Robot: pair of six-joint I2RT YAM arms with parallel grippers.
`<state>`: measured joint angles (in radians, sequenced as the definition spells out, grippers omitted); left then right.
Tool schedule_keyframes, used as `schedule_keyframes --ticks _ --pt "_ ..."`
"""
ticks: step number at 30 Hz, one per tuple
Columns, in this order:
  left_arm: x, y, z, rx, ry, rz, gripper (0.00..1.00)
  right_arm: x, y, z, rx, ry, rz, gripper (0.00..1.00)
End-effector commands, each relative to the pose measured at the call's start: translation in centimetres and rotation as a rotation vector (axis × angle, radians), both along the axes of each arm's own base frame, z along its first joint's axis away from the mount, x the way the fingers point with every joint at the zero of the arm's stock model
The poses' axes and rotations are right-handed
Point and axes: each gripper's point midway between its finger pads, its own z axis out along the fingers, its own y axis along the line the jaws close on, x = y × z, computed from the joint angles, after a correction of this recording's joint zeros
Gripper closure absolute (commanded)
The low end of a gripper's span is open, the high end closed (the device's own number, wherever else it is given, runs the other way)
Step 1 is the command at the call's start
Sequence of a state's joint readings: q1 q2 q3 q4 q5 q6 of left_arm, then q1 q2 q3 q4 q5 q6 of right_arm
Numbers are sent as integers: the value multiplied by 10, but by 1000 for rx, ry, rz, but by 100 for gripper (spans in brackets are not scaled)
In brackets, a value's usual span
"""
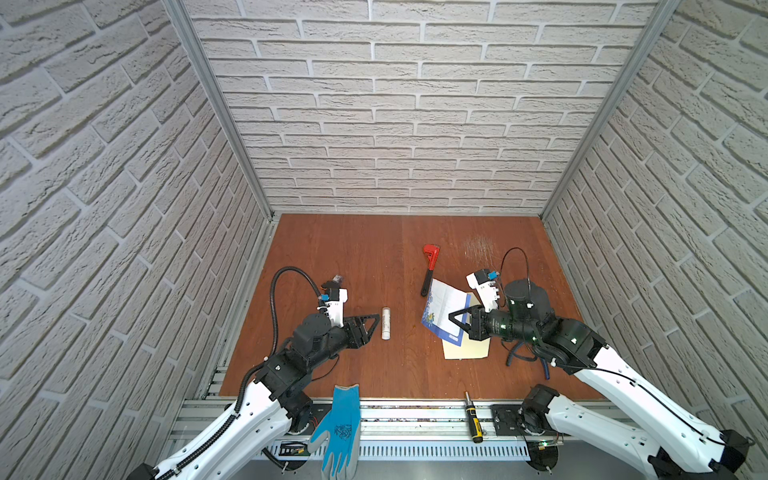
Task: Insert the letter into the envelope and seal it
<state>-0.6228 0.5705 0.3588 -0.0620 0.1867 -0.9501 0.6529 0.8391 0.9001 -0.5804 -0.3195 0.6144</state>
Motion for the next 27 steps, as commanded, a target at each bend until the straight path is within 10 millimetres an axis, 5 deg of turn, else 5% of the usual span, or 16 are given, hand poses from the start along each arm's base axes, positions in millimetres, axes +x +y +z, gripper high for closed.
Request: schedule_keyframes --ticks 1,13,18,27 --pt "13 -8 21 -129 -68 -47 38 -10 15 24 36 -49 116 94" --pt "37 -39 6 -148 -24 -231 52 -12 47 58 194 -117 243 94" --pt "24 -60 21 -179 -92 -344 52 -8 56 59 229 -113 263 94" --pt "-10 -66 60 -265 -232 -467 54 1 59 38 182 -73 238 94"
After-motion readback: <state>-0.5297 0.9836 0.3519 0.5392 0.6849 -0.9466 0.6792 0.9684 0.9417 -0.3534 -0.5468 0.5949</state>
